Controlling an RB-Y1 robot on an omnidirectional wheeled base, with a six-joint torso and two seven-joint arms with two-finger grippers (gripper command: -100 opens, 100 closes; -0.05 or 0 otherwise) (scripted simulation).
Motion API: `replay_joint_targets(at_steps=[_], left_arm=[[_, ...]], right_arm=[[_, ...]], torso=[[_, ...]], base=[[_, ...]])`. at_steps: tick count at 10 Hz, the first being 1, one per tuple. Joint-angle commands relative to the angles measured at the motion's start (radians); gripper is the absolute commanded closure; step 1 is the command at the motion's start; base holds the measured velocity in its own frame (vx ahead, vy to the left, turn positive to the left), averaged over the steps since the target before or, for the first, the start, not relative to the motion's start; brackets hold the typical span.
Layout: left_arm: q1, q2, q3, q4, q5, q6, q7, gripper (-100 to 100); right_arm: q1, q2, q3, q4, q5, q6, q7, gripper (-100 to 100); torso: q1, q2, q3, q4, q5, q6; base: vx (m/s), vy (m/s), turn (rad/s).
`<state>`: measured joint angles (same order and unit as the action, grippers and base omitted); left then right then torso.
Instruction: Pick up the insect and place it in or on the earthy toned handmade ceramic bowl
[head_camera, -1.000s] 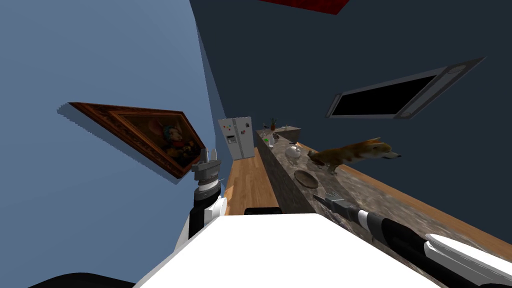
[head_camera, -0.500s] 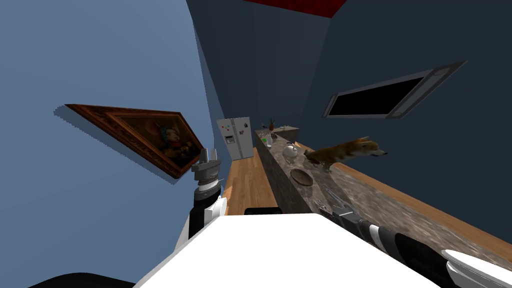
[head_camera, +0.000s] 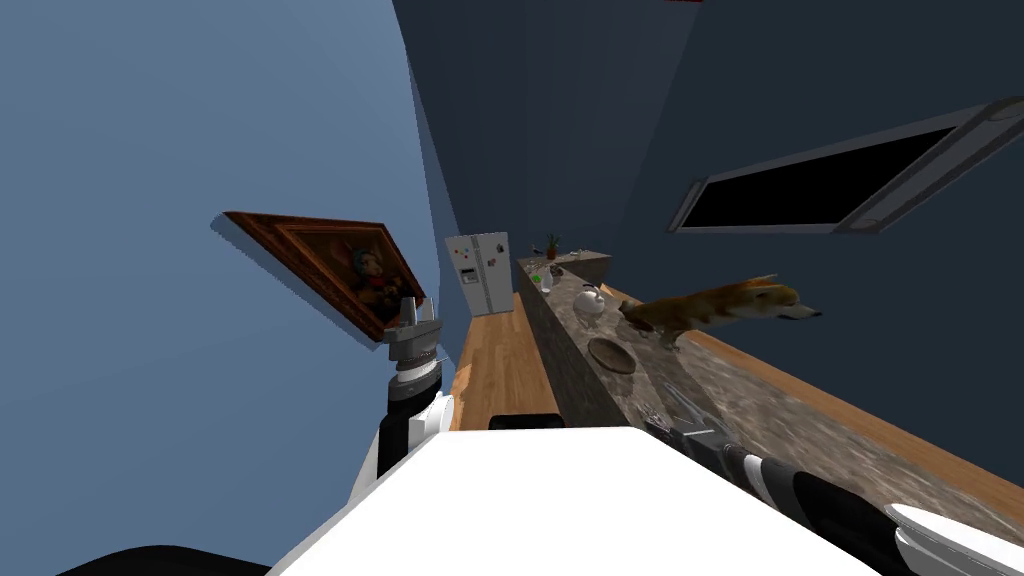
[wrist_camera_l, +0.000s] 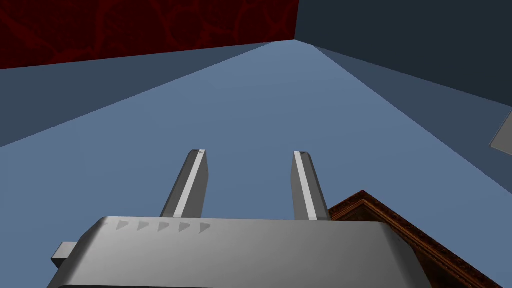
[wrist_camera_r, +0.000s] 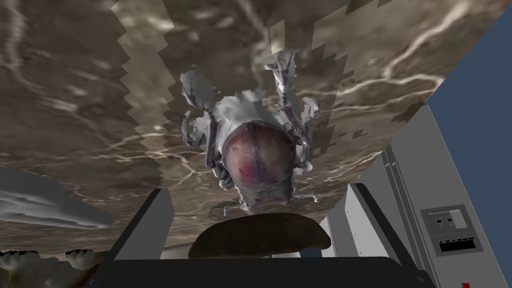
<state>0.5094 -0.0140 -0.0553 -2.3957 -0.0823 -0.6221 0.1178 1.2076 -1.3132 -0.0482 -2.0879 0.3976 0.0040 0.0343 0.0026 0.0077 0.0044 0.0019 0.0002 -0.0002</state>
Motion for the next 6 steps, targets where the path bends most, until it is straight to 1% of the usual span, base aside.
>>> replay_joint_targets(at_steps=[1,3,5,6], left_arm=[[0.0,0.0,0.0,0.0,0.0,0.0,0.0,0],[0.0,0.0,0.0,0.0,0.0,0.0,0.0,0],[0.0,0.0,0.0,0.0,0.0,0.0,0.0,0],[0.0,0.0,0.0,0.0,0.0,0.0,0.0,0]], right_arm=[[-0.007,0.002,-0.01,0.031,-0.022,-0.002,-0.021,-100],[-0.034,0.008,-0.002,0.074,-0.044,-0.002,-0.041,-100],[-0.061,0.015,0.007,0.118,-0.066,-0.002,-0.06,-100],[-0.075,0.018,0.011,0.139,-0.077,-0.002,-0.07,-100]], torso=[[0.0,0.0,0.0,0.0,0.0,0.0],[0.001,0.002,0.001,0.001,0.0,0.001],[0.001,-0.001,0.0,0.0,0.0,0.0],[0.001,-0.001,0.0,0.0,0.0,0.001]], base=[[-0.148,0.042,0.26],[-0.117,0.042,0.213],[-0.094,0.055,0.305],[-0.115,0.067,0.234]])
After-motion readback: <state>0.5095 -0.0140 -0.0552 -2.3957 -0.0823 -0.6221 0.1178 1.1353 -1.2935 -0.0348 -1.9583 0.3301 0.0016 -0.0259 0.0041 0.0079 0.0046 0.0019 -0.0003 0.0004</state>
